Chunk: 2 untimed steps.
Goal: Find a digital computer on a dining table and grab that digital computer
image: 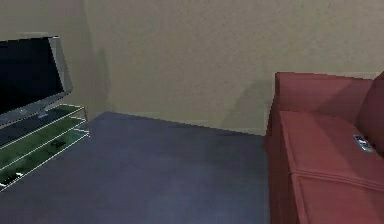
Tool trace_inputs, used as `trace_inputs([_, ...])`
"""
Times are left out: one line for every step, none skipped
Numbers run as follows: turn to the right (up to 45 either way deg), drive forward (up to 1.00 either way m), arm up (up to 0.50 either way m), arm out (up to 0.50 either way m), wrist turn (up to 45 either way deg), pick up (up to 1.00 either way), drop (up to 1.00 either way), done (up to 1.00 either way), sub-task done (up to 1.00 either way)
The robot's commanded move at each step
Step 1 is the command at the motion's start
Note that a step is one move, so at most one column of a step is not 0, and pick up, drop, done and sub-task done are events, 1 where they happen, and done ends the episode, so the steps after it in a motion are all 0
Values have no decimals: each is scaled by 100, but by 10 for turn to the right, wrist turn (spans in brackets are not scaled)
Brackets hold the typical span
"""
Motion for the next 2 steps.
trace_inputs([450,0,0,0,0,0,0,0,0])
trace_inputs([450,0,0,0,0,0,0,0,0])
